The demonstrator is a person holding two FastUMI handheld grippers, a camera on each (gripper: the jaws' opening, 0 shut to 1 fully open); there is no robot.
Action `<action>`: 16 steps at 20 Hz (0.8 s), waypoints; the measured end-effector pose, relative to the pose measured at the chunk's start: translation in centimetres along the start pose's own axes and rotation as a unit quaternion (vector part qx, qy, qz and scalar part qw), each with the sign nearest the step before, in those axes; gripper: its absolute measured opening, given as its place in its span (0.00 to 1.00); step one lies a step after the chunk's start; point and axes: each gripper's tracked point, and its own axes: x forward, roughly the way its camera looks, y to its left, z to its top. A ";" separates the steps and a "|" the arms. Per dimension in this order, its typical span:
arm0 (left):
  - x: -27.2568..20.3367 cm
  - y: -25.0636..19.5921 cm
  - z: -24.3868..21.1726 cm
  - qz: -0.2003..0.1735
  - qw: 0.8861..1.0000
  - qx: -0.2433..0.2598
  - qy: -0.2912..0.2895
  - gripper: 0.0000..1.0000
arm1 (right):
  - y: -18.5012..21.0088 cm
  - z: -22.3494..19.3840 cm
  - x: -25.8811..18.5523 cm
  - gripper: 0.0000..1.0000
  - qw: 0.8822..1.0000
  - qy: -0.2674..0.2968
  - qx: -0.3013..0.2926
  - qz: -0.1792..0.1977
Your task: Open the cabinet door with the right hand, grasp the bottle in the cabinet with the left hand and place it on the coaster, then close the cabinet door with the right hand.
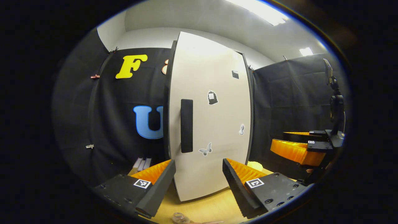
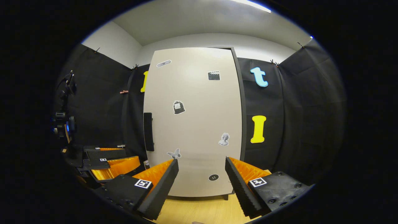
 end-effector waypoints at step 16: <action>1.5 -0.7 -0.4 -0.011 1.000 -0.004 -0.002 0.95 | -0.1 -0.4 1.2 0.98 1.000 0.008 -0.001 0.001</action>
